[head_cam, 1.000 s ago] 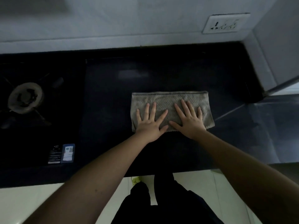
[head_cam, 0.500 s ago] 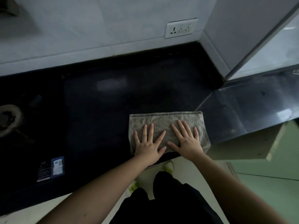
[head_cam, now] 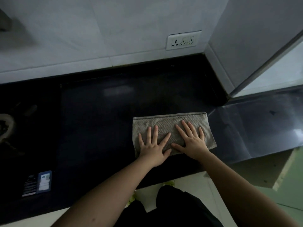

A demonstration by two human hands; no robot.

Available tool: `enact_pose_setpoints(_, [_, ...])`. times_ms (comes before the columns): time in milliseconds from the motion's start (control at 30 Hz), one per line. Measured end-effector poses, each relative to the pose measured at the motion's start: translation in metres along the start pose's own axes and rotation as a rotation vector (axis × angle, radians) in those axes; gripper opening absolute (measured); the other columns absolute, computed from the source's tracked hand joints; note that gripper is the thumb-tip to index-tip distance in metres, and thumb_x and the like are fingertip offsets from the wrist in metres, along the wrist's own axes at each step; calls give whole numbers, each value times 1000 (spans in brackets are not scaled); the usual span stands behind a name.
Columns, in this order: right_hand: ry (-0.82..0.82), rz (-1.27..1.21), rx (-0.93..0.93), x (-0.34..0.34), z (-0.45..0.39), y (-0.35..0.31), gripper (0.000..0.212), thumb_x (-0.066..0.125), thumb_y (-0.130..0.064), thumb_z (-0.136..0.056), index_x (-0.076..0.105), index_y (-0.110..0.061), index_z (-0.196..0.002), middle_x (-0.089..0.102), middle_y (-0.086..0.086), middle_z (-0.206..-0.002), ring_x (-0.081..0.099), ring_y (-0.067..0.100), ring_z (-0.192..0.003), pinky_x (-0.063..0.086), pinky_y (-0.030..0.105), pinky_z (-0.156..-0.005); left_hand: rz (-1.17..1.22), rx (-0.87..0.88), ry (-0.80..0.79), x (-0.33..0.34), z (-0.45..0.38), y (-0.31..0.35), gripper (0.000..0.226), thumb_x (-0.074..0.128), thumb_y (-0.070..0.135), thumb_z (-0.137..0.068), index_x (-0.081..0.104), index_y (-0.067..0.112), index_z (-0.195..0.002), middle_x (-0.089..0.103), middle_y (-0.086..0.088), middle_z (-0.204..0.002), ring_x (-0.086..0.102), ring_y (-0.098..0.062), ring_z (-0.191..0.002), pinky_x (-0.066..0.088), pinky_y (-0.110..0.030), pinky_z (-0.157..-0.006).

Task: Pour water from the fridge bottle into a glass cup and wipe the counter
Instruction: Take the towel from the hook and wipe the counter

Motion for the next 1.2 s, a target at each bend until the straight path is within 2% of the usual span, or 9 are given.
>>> enact_pose_setpoints(400, [18,45,-34,-48,-108,39,87,21,-83,-81,-11,-42,-151,-19,-9,-161,-18,15,-147,-13,53,-117,50,-78,-66,-61,-100,0,70,18,73,-92,-25,55,-142,-50,-1,-147,-47,-29,-134,-24,-66,-105])
enact_pose_setpoints(667, [12,46,-37,-63,-155,50,89,21,-86,-79,-11,-42,-151,-17,-8,-161,-17,17,-148,-10,55,-116,95,-61,-52,-92,-140,-12,70,24,76,-89,-20,60,-142,-46,4,-150,-44,-25,-137,-26,-62,-107])
enact_pose_setpoints(967, [-28,57,-55,-67,-161,49,91,21,-85,-79,-13,-40,-151,-21,-7,-160,-19,17,-147,-10,55,-116,90,-72,5,-92,-139,-13,69,20,76,-90,-20,58,-143,-44,6,-151,-43,-21,-137,-25,-60,-108])
enact_pose_setpoints(1200, [-27,51,-72,-52,-128,41,89,17,-83,-82,-14,-37,-152,-24,-4,-160,-23,17,-146,-12,53,-117,89,-75,0,-71,-109,-9,68,17,75,-91,-23,55,-144,-46,7,-150,-44,-18,-136,-25,-58,-110])
Point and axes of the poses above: each hand's wrist, its own z-axis away from the middle knuckle, its own x-axis out of the palm, y = z × x, the point moved 9 cm from there along -z, towards the middle knuckle
